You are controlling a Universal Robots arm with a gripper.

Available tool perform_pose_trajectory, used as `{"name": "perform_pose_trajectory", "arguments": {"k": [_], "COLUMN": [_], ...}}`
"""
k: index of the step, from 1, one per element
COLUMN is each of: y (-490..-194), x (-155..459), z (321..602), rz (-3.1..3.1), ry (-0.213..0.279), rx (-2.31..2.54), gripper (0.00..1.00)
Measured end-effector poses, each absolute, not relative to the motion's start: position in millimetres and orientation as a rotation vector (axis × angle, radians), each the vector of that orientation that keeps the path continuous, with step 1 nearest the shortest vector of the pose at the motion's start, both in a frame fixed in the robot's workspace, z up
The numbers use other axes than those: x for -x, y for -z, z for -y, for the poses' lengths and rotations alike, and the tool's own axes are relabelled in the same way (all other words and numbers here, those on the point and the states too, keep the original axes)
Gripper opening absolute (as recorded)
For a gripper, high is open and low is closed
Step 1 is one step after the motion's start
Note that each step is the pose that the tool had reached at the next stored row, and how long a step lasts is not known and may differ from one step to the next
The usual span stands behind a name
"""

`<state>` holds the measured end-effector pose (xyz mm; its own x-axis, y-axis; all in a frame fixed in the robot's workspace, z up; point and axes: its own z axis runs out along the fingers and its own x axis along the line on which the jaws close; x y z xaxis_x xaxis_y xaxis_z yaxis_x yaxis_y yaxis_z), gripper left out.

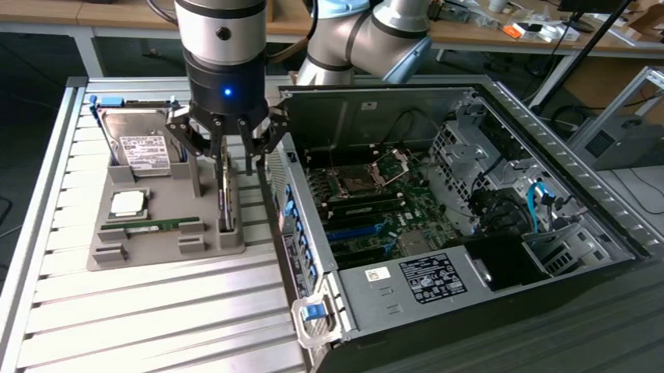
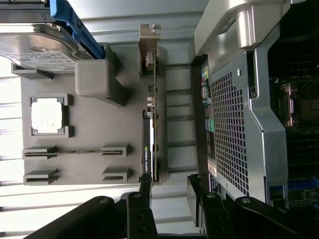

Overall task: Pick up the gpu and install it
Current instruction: 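Pick up the gpu and move the gpu toward the slot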

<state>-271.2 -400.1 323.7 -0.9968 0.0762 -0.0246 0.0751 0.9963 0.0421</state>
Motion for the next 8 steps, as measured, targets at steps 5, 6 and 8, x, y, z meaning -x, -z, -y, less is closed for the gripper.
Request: {"name": "perform_pose_trajectory", "arguments": {"k": [5,6,8], "y": [-322.7,-322.5,-322.1], "x": [271.2,271.2,271.2], "z": [400.1,400.1,400.1], "rz": [-3.113,-3.112,-3.113], "ry": [-0.064,-0.064,-0.064], "rx": [-0.118,-0.118,-0.118], "gripper": [0.42,0.42,0.42]}}
